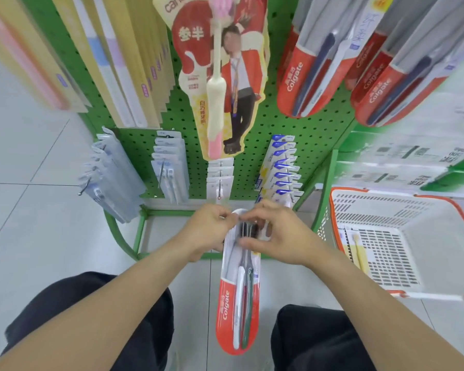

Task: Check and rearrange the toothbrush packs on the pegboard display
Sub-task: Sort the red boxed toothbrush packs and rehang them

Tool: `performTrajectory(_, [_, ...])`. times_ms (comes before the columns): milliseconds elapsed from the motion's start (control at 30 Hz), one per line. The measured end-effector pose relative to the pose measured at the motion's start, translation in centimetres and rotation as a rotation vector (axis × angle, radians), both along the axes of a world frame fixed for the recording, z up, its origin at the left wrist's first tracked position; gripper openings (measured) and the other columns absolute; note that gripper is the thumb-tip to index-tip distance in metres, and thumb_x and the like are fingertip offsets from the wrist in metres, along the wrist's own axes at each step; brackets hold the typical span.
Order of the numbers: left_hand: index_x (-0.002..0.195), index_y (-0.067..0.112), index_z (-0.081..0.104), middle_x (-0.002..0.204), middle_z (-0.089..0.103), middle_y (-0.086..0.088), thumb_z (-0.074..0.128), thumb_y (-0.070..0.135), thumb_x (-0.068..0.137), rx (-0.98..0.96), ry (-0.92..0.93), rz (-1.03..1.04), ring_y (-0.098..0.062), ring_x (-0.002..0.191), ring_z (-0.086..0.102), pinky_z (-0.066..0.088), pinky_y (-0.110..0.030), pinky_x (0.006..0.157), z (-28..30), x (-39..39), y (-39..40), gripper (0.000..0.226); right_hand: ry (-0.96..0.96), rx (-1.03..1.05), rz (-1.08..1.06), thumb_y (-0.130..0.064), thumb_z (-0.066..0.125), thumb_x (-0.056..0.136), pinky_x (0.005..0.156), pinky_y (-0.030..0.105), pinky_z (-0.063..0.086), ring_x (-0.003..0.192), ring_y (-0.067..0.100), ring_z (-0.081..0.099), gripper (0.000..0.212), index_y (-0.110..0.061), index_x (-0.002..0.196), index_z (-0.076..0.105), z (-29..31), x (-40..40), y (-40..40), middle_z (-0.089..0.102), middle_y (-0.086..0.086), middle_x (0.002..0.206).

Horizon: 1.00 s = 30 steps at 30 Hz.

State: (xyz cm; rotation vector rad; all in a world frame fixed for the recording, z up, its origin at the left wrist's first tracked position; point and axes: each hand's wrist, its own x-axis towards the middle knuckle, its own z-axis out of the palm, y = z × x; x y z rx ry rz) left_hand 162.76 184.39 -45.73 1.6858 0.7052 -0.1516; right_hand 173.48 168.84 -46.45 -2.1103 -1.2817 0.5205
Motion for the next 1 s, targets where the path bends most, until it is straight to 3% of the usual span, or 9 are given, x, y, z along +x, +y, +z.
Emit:
performTrajectory(67, [0.104,0.009,0.072,0.057,0.053,0.014,0.054,0.024,0.104,-0.007,0.015,0.012,-0.005,0.052,0.047,0.047,-0.025,0.051,-0.3,-0.1,-0.2,0.023,-0.014,-0.003,0.012,-0.047,0.085,0.075,0.072,0.006,0.038,0.085,0.002,0.055,0.051,-0.021,0.118,0.072,0.1,0.1,-0.1,0.057,-0.009,0.097])
performTrajectory(133, [0.106,0.006,0.072,0.050,0.046,0.015,0.053,0.022,0.104,-0.030,0.024,0.023,-0.002,0.043,0.044,0.048,-0.026,0.052,-0.2,-0.2,-0.4,0.025,-0.028,0.003,0.021,-0.048,0.086,0.073,0.071,0.007,0.039,0.084,0.000,0.056,0.054,-0.021,0.118,0.071,0.2,0.1,-0.2,0.056,-0.014,0.095])
performTrajectory(200, [0.106,0.006,0.072,0.064,0.055,0.006,0.052,0.021,0.104,-0.085,0.018,0.029,-0.001,0.048,0.052,0.053,-0.029,0.056,0.1,-0.3,-0.5,0.024,-0.041,0.010,0.029,-0.046,0.087,0.073,0.072,0.006,0.039,0.086,-0.006,0.054,0.054,-0.020,0.118,0.070,0.3,0.0,-0.4,0.056,-0.016,0.095])
performTrajectory(267, [0.103,0.009,0.070,0.080,0.067,-0.005,0.050,0.018,0.105,-0.193,0.027,0.052,-0.012,0.062,0.067,0.056,-0.030,0.057,0.6,-0.5,-0.8,0.022,-0.063,0.020,0.037,-0.041,0.085,0.077,0.075,0.007,0.037,0.087,-0.005,0.053,0.050,-0.021,0.120,0.069,0.2,-0.3,-0.5,0.058,-0.010,0.098])
performTrajectory(433, [0.112,0.005,0.064,0.084,0.073,-0.015,0.045,0.012,0.105,-0.364,0.063,0.045,-0.026,0.071,0.074,0.061,-0.034,0.059,1.6,-0.8,-0.7,0.021,-0.009,0.026,0.029,-0.039,0.072,0.080,0.090,0.026,0.049,0.099,0.001,0.058,0.048,-0.025,0.125,0.065,0.4,-1.0,-0.6,0.056,-0.009,0.106])
performTrajectory(567, [0.114,0.007,0.066,0.095,0.076,-0.020,0.046,0.012,0.104,-0.420,0.050,-0.068,-0.033,0.084,0.076,0.063,-0.040,0.071,2.1,-1.0,-0.8,0.022,0.000,0.059,-0.043,-0.031,0.066,0.080,0.084,0.024,0.047,0.094,0.002,0.056,0.039,-0.029,0.119,0.064,0.9,-0.7,-0.6,0.051,-0.008,0.107])
performTrajectory(767, [0.114,0.000,0.065,0.094,0.076,-0.021,0.046,0.015,0.106,-0.375,-0.026,-0.085,-0.029,0.077,0.075,0.060,-0.033,0.060,2.1,-1.3,-0.9,0.025,-0.117,0.066,-0.146,-0.043,0.052,0.079,0.071,0.042,0.052,0.077,0.011,0.054,0.031,-0.035,0.108,0.056,0.8,-1.7,-0.1,0.043,-0.012,0.101])
performTrajectory(1000, [0.114,0.008,0.068,0.098,0.073,-0.024,0.048,0.018,0.106,-0.397,-0.094,-0.117,-0.036,0.083,0.073,0.061,-0.039,0.063,2.5,-1.7,-0.9,0.024,-0.122,0.187,-0.367,-0.047,0.044,0.080,0.073,0.042,0.053,0.085,0.013,0.061,0.028,-0.029,0.096,0.059,0.5,-3.0,1.0,0.055,-0.012,0.097])
